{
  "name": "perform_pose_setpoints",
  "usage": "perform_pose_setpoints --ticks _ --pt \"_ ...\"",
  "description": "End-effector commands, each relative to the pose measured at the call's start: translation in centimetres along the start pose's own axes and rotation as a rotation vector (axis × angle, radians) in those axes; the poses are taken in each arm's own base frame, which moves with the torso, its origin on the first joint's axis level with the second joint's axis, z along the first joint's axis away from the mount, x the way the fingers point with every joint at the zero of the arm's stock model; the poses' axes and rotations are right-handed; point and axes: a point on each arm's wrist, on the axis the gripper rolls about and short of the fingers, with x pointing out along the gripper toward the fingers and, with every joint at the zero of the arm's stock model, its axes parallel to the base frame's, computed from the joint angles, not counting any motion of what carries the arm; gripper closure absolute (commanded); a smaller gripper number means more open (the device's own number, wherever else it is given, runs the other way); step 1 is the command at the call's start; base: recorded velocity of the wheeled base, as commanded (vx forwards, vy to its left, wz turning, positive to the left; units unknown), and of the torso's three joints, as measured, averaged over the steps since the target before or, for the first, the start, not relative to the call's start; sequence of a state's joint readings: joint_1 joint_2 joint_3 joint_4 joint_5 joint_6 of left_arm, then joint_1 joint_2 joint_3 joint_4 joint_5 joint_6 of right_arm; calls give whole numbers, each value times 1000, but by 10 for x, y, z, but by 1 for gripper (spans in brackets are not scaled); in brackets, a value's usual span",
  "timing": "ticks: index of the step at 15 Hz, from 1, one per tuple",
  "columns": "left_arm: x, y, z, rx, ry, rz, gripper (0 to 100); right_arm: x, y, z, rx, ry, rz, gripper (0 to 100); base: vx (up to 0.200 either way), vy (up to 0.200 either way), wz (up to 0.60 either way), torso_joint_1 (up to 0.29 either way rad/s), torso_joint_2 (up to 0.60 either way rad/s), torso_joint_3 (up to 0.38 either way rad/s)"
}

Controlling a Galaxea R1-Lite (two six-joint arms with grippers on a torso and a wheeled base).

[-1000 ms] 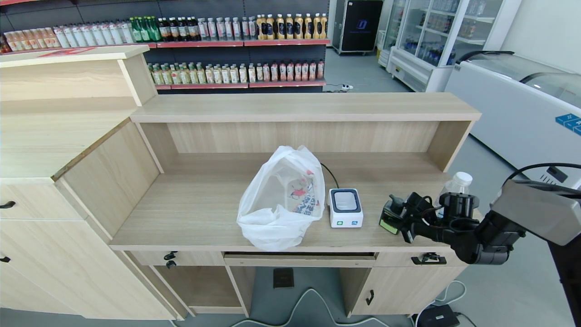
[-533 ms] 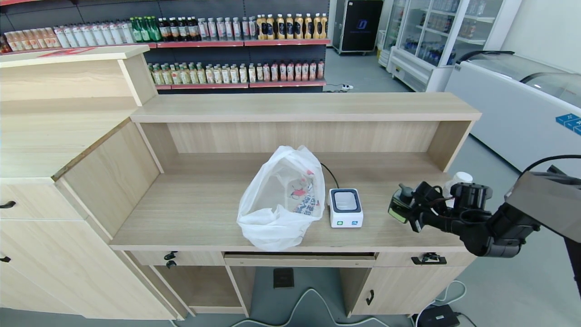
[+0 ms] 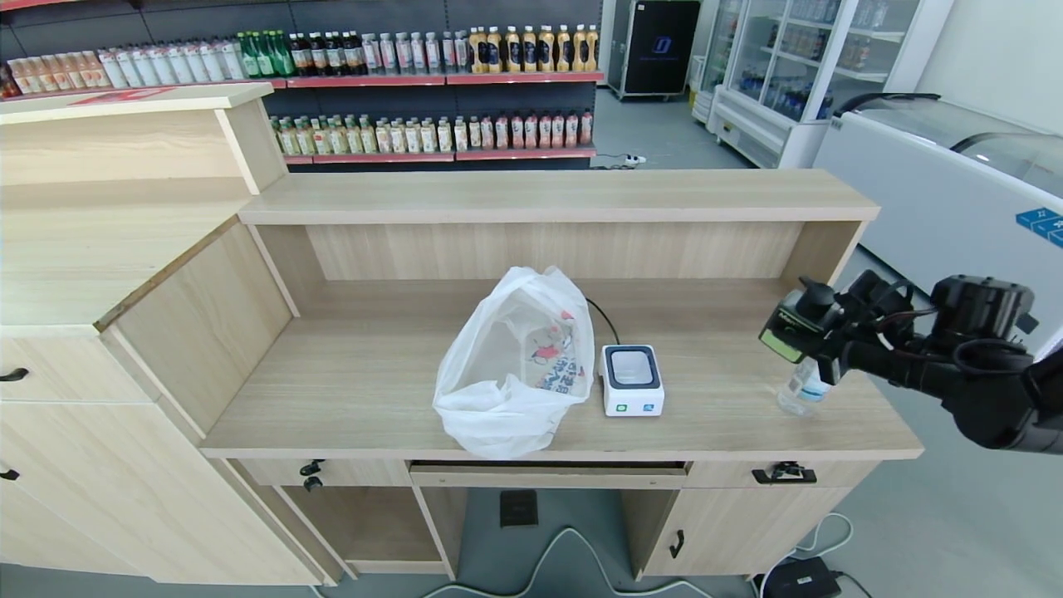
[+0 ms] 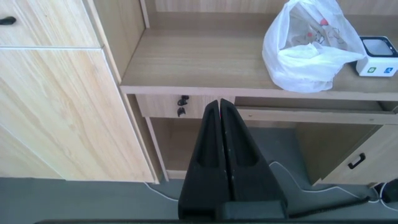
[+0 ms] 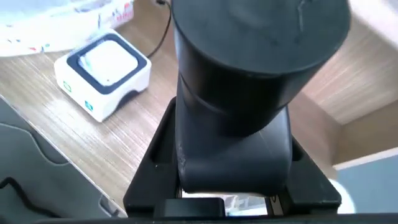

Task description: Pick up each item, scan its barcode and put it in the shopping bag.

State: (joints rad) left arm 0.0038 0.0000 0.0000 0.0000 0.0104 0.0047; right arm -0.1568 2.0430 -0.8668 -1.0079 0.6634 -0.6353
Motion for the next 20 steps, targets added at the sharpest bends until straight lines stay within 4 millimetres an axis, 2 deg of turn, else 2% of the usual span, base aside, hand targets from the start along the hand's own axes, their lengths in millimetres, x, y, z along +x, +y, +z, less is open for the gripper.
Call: perform_pose_setpoints --ticks 1,3,6,8,10,11,13,14,15,17,18,19,20 --pt "0 0 0 0 0 1 100 -39 -11 57 -98 -100 -65 100 0 0 0 0 0 0" --pt "0 0 0 0 0 1 100 -55 -16 78 -255 -148 -127 100 0 0 0 0 0 0" --pt "0 0 0 0 0 1 100 -83 -25 96 -456 -183 -226 100 0 0 0 0 0 0" --pt "0 0 0 0 0 1 100 -105 -29 116 -675 -246 -267 100 0 0 0 0 0 0" --pt "0 0 0 1 0 1 100 -128 -21 141 -962 -373 -200 100 0 0 0 0 0 0" --pt "0 0 0 0 0 1 100 -137 -11 148 -1077 -430 -170 100 0 0 0 0 0 0" --pt "0 0 0 0 0 1 100 -164 30 139 -1231 -463 -145 100 0 0 0 0 0 0" --pt "0 0 0 0 0 1 100 -174 41 149 -1360 -491 -185 100 0 0 0 0 0 0" --pt "0 0 0 0 0 1 100 -175 53 163 -1498 -563 -219 100 0 0 0 0 0 0" --pt "0 0 0 0 0 1 100 -173 77 184 -1598 -737 -239 100 0 0 0 0 0 0" --pt "0 0 0 0 0 1 100 -170 96 197 -1659 -833 -296 100 0 0 0 0 0 0" --pt "0 0 0 0 0 1 100 -166 108 203 -1688 -897 -317 100 0 0 0 0 0 0" --pt "0 0 0 0 0 1 100 -166 108 203 -1688 -897 -317 100 0 0 0 0 0 0"
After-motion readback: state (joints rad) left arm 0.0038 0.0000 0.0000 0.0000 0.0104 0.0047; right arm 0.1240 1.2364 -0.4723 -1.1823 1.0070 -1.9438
